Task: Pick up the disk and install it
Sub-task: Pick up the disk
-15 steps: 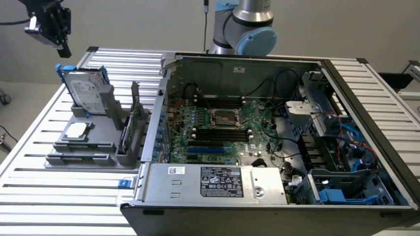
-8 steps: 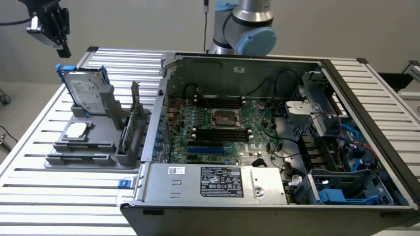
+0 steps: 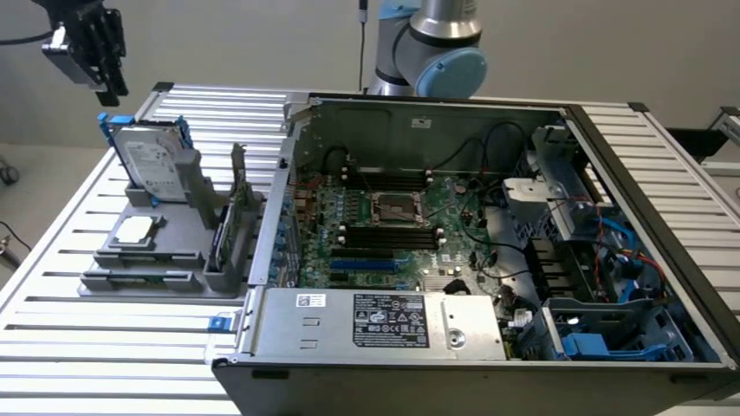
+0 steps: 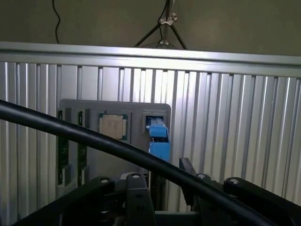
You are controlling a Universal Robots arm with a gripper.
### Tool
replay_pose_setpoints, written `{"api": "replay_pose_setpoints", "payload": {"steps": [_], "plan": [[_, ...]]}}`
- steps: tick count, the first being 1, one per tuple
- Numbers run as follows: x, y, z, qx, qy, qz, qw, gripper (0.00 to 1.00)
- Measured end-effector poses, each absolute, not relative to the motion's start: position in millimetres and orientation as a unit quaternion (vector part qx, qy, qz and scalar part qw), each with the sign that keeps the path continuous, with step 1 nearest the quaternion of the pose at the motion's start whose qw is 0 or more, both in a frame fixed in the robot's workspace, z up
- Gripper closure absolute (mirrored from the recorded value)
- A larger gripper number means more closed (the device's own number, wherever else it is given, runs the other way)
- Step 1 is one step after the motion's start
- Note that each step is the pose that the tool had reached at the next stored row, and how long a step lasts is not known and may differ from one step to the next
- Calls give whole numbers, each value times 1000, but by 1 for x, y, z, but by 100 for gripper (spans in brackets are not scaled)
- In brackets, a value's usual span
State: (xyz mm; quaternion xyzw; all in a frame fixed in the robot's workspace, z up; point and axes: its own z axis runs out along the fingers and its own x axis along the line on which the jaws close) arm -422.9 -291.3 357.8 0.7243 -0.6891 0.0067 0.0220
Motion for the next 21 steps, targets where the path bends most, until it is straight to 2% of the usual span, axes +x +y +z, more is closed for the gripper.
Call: {"api": "replay_pose_setpoints", "payload": {"steps": [2, 21], "plan": [[-423, -292, 355, 726, -688, 7, 22, 52], [-427, -293, 320, 737, -675, 7, 22, 52]]}}
